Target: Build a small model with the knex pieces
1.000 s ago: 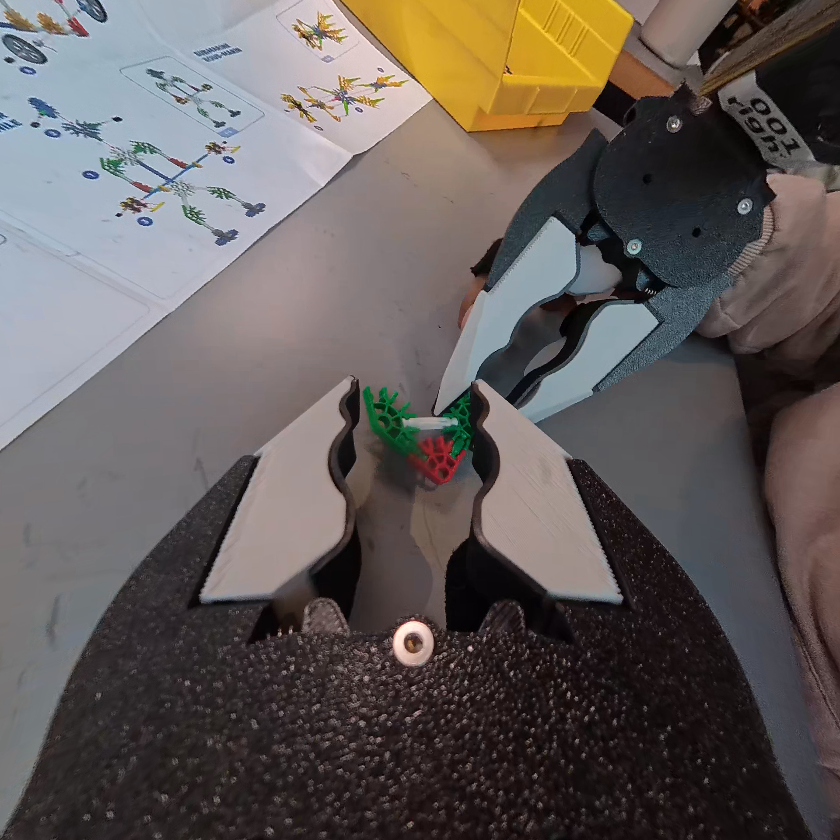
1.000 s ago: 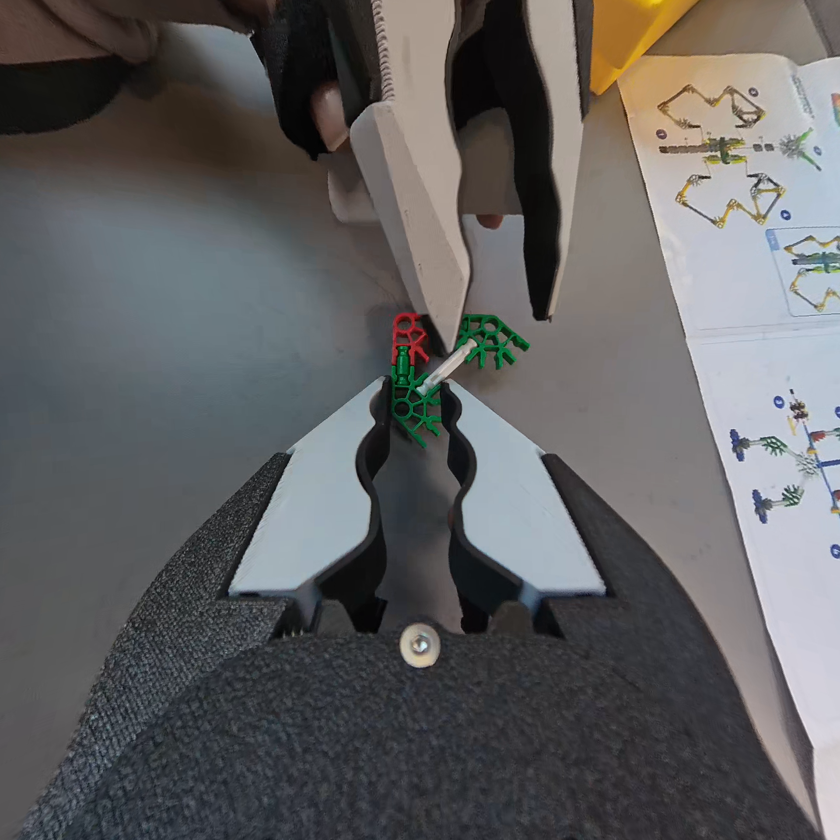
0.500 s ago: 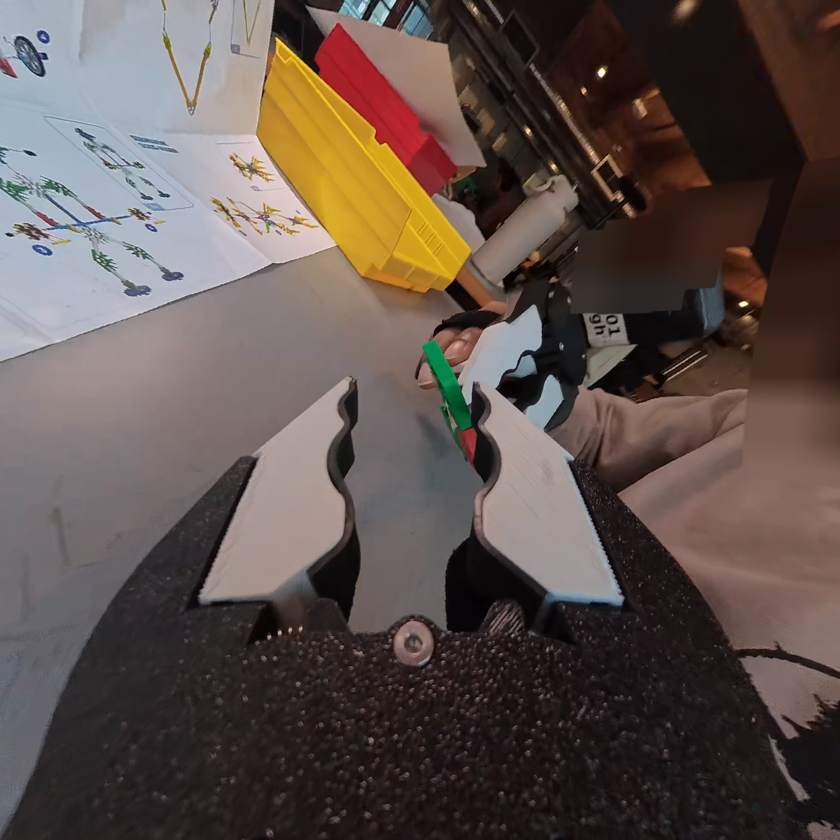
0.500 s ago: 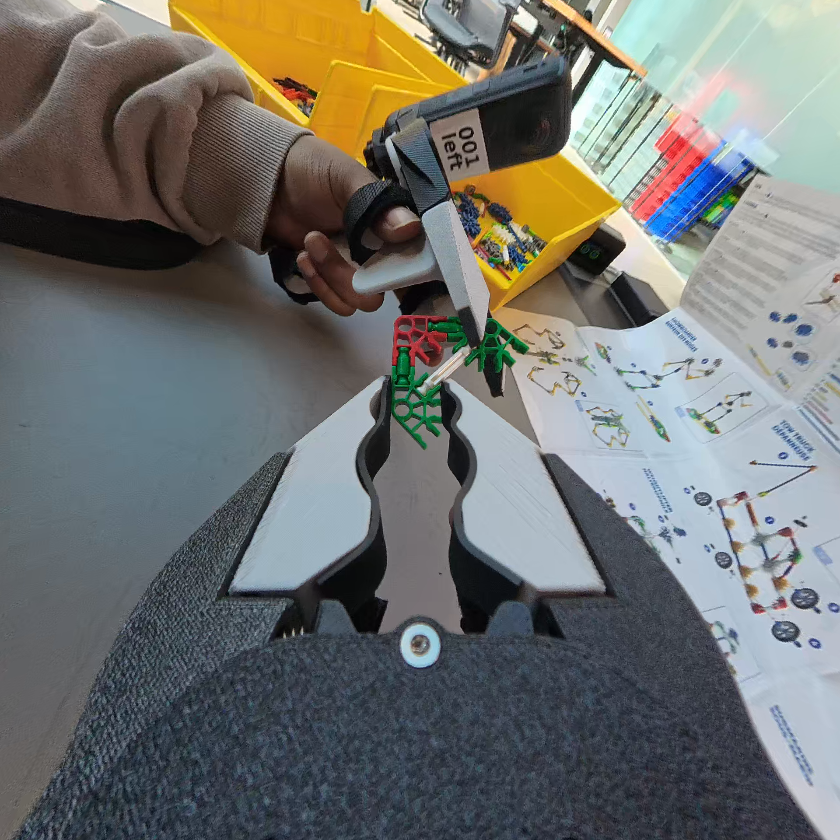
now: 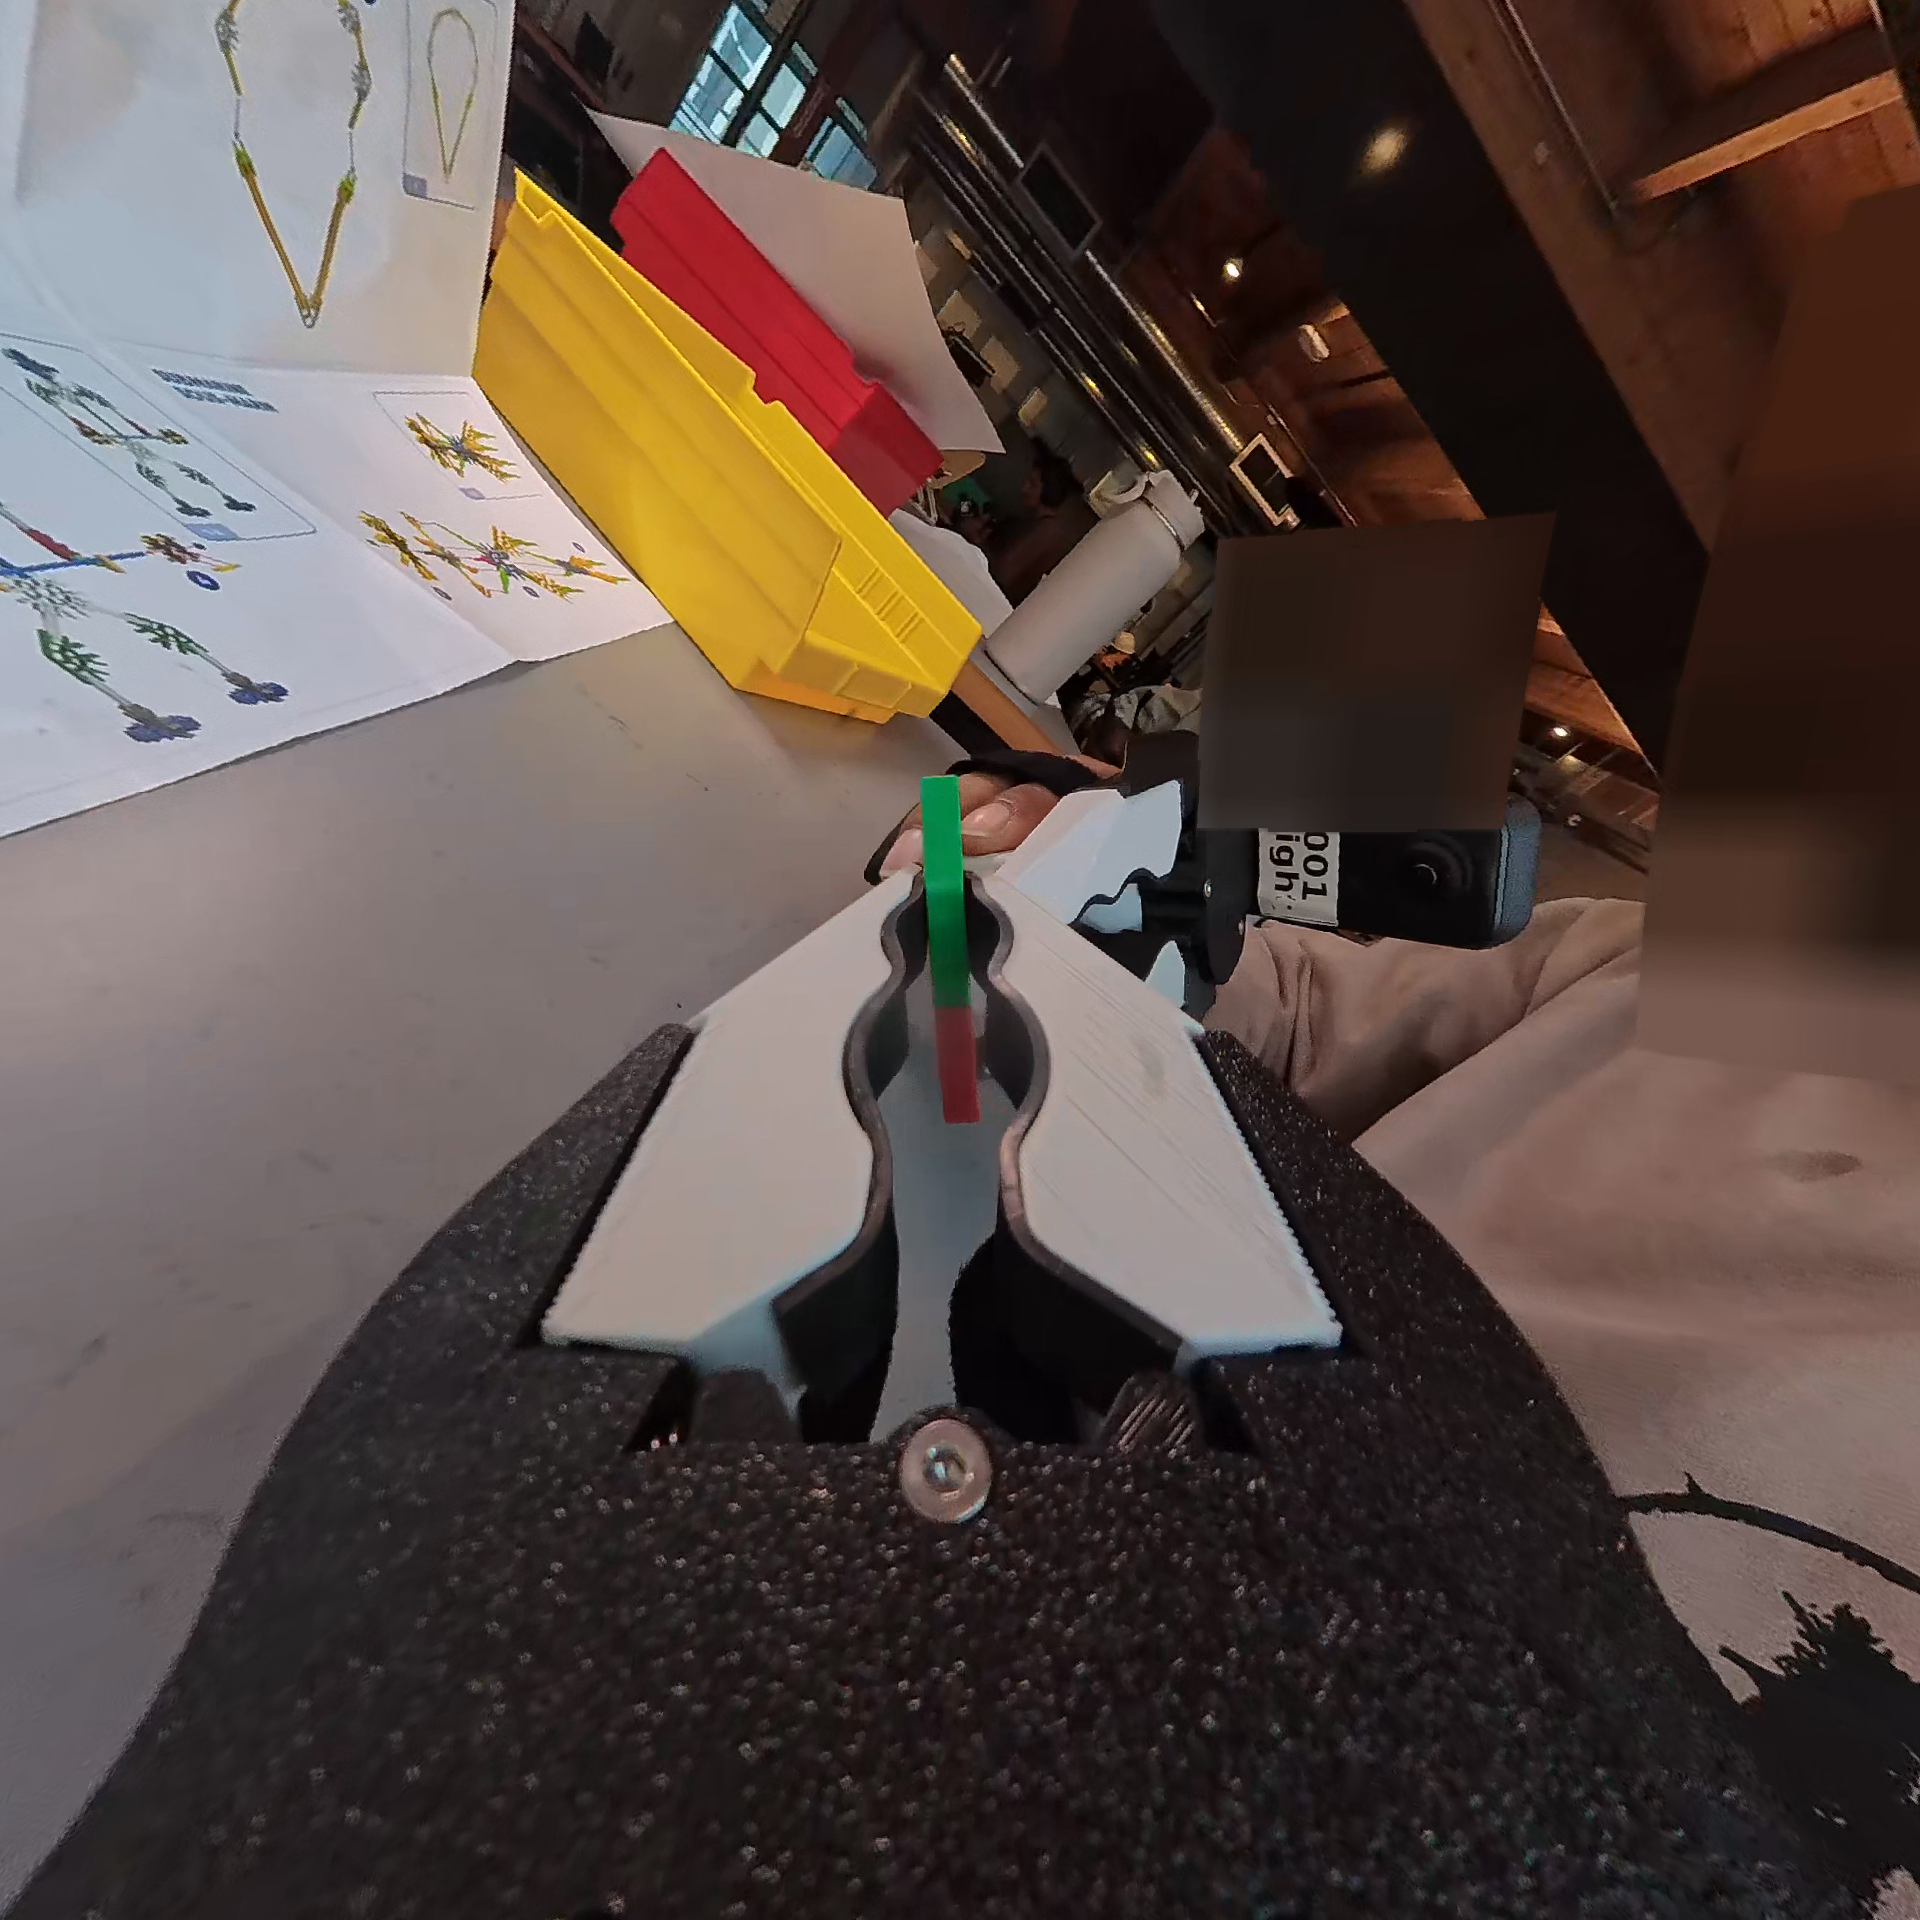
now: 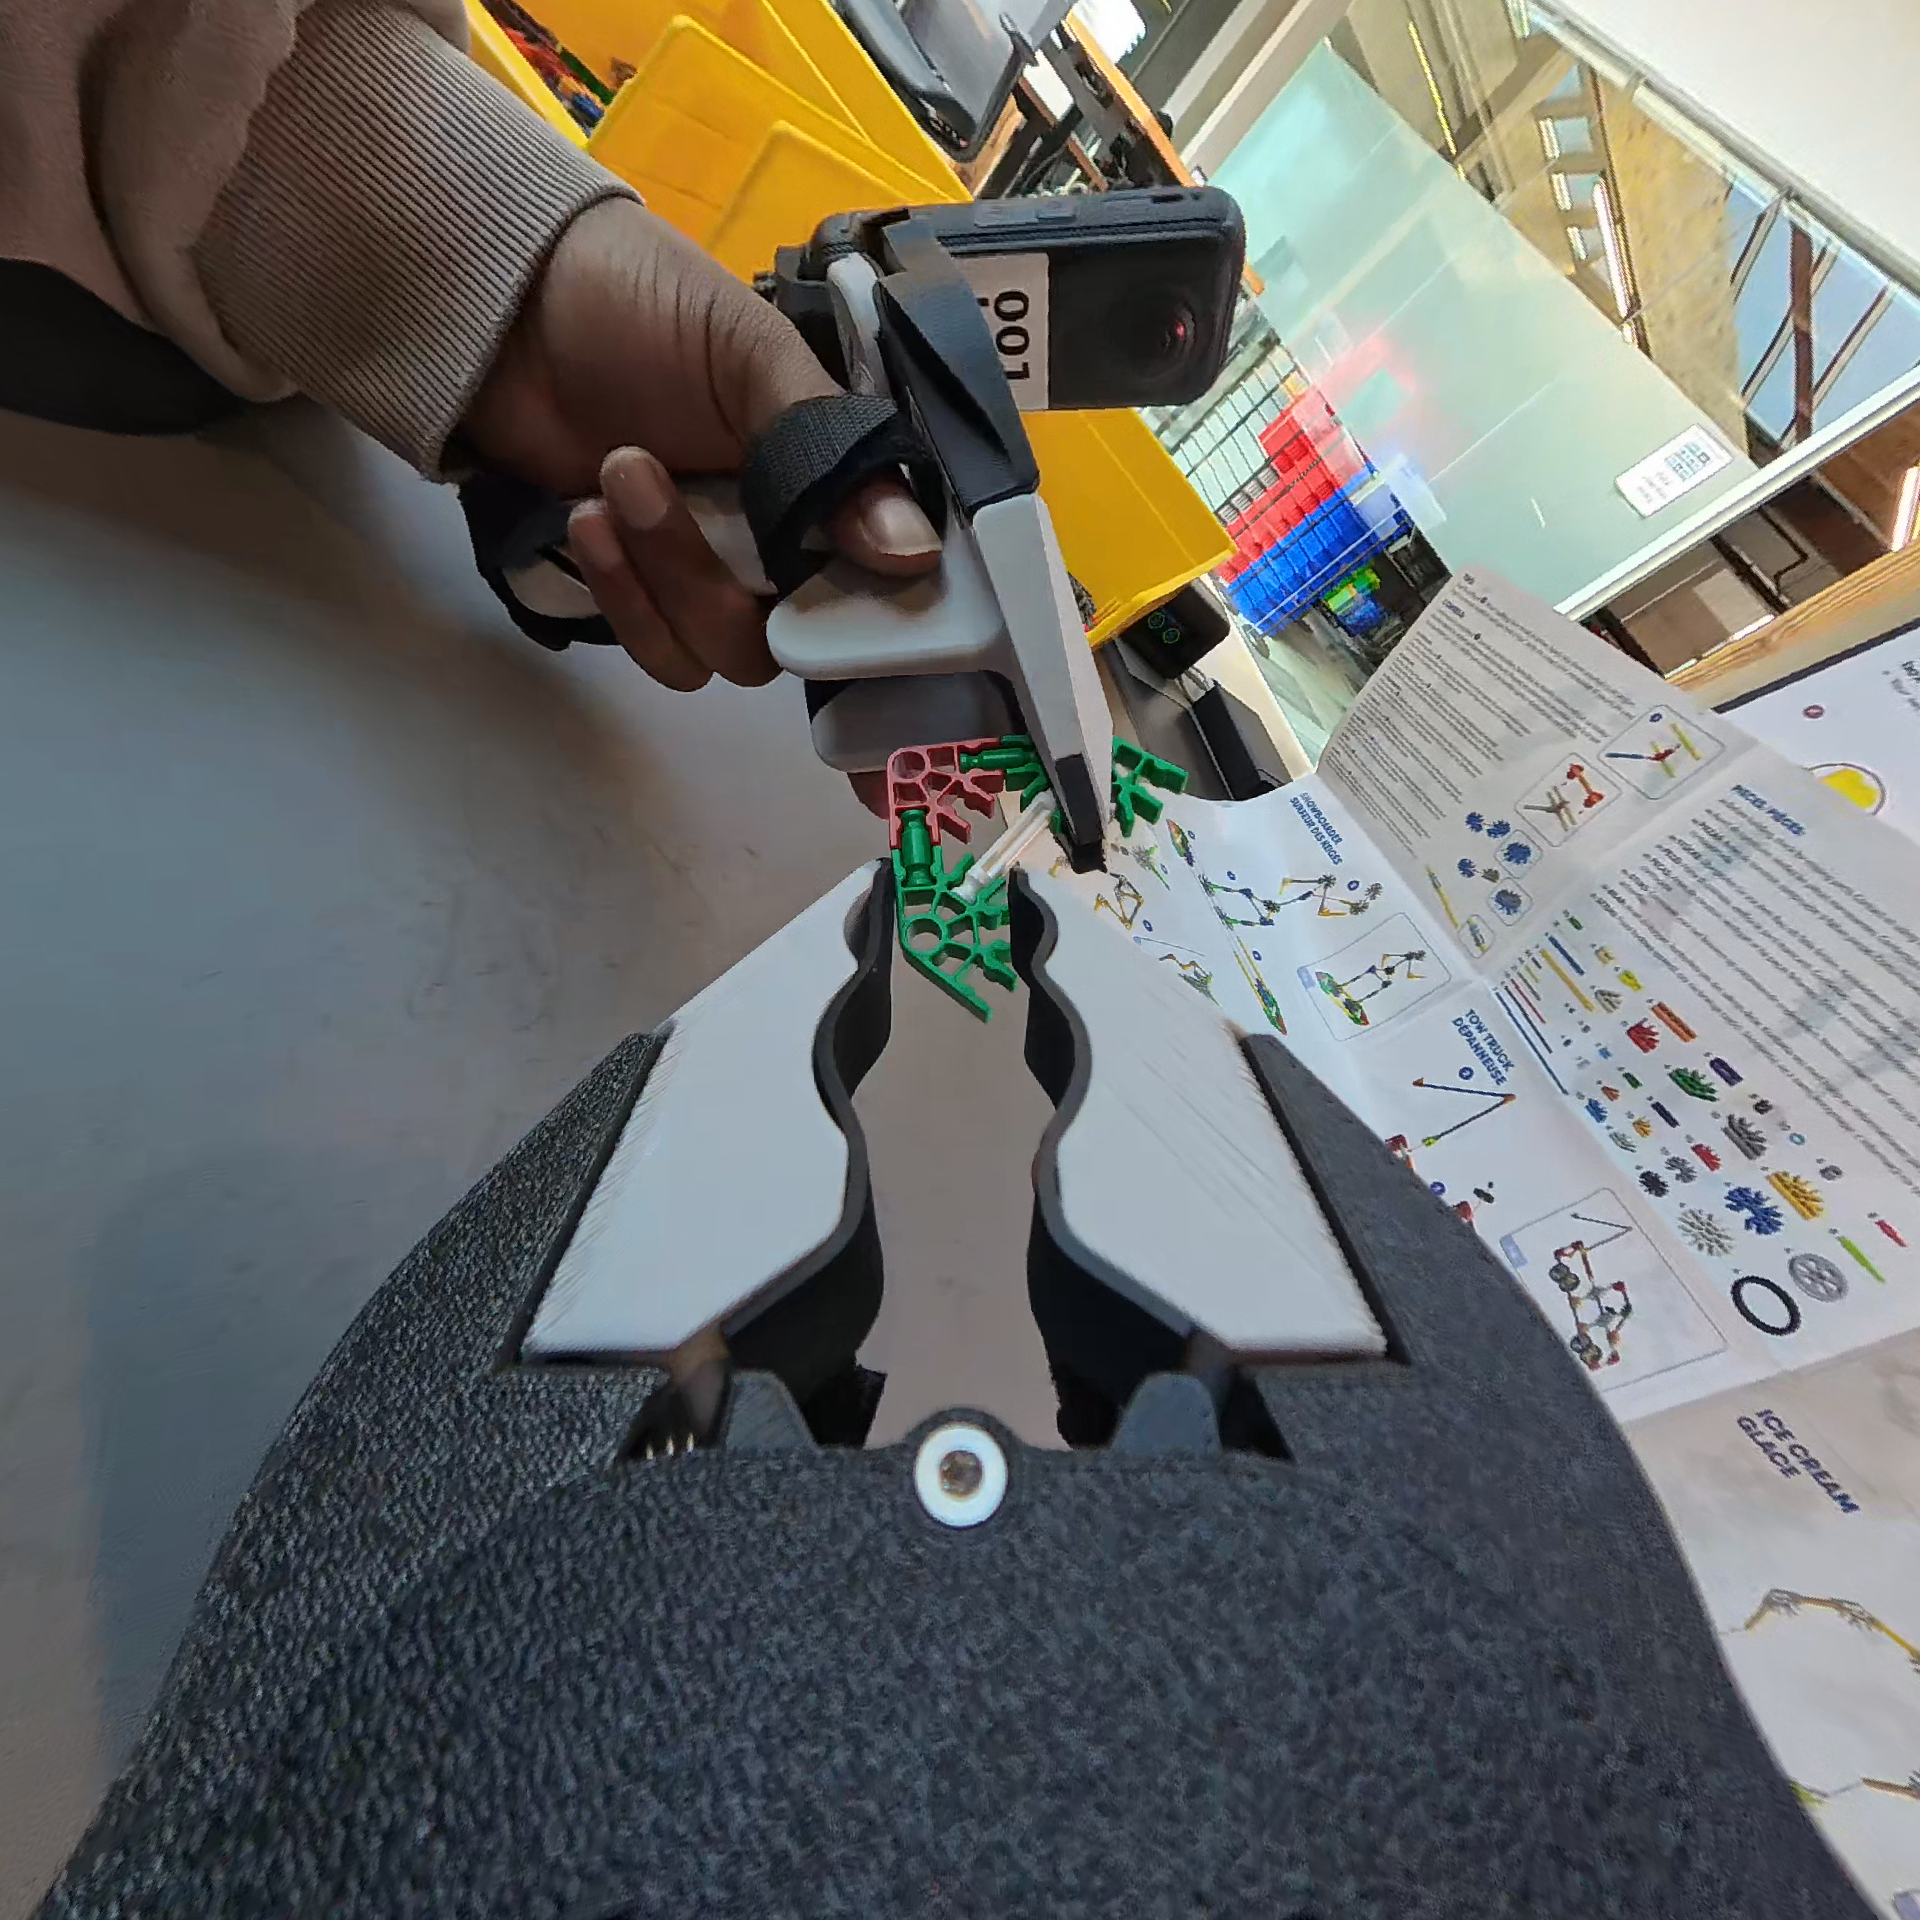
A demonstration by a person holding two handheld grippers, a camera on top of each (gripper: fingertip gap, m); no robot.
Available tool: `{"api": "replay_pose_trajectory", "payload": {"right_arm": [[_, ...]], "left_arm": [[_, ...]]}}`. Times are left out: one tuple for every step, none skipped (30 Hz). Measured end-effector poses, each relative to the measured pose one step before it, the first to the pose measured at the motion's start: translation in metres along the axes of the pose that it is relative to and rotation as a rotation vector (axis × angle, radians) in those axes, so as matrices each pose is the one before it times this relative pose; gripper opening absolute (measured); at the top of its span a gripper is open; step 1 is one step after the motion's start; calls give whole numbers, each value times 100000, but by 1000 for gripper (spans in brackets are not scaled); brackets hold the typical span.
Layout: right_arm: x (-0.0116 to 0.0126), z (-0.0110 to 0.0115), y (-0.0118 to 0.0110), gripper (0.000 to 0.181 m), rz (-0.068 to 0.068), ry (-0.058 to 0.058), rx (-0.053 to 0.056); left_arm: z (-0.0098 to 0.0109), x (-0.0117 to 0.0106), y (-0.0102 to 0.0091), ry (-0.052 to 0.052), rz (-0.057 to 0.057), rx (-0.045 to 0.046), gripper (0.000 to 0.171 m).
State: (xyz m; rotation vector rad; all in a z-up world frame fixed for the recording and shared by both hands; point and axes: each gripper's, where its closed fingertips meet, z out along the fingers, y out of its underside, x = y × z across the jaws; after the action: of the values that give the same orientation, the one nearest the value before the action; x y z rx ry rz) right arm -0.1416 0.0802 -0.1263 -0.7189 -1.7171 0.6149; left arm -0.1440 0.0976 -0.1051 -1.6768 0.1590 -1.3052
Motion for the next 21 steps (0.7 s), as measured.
{"api": "replay_pose_trajectory", "payload": {"right_arm": [[204, 5, 32, 21, 1069, 1033, 516], [130, 37, 145, 25, 2251, -93, 101], [-59, 50, 202, 31, 3947, -1974, -225], [-11, 17, 116, 36, 5160, -2108, 619], [103, -14, 0, 39, 5389, -1439, 1404], [140, -35, -29, 41, 5472, -1363, 1463], [79, -2, -7, 44, 5961, -1892, 1163], [20, -2, -27, 45, 6442, -2291, 1144], [20, -23, -126, 45, 6391, -2186, 1811], [-33, -41, -123, 45, 6019, -2432, 1607], [-92, -40, -31, 44, 5369, -2684, 698], [-148, -47, -33, 42, 4651, -2818, 491], [-132, -77, -181, 39, 4093, -2221, 1435], [-146, -65, -250, 35, 3735, -2027, 1768], [-128, -40, -225, 33, 3508, -1803, 1475], [-160, -10, -211, 31, 3100, -1898, 1534], [-173, 3, -189, 30, 2747, -1917, 1432], [-115, 29, -137, 29, 2361, -1511, 1190], [-78, 28, -72, 29, 2018, -1192, 834], [-33, 21, -54, 29, 1698, -1047, 748], [-3, -11, -65, 26, 1467, -841, 846]], "left_arm": [[-136, -174, -199, -1703, 1725, 875, 4], [-198, -365, -164, -2743, 2190, 699, 4], [-245, -387, -172, -2659, 2370, 624, 4], [-228, -236, -223, -1421, 1908, 983, 4], [-187, -104, -249, -525, 1127, 1188, 4], [-111, 9, -216, 121, 785, 1130, 4], [-16, 175, -158, 810, 768, 1008, 4], [85, 257, -78, 915, 1014, 650, 4], [146, 285, -5, 703, 1755, 276, 4], [188, 317, 51, 636, 2416, 41, 4], [183, 370, 40, 905, 2636, 100, 4], [165, 388, -9, 1191, 2421, 358, 4], [126, 303, -43, 846, 1929, 542, 4], [84, 247, -89, 607, 1677, 783, 4], [49, 249, -134, 824, 1389, 935, 4], [26, 235, -124, 965, 872, 812, 4], [29, 204, -98, 928, 415, 509, 4], [11, 144, -52, 593, 255, 171, 4], [19, 54, -12, 144, 336, -85, 4], [34, 52, 16, 186, 385, -269, 4], [27, 95, 22, 553, 300, -213, 4]]}}
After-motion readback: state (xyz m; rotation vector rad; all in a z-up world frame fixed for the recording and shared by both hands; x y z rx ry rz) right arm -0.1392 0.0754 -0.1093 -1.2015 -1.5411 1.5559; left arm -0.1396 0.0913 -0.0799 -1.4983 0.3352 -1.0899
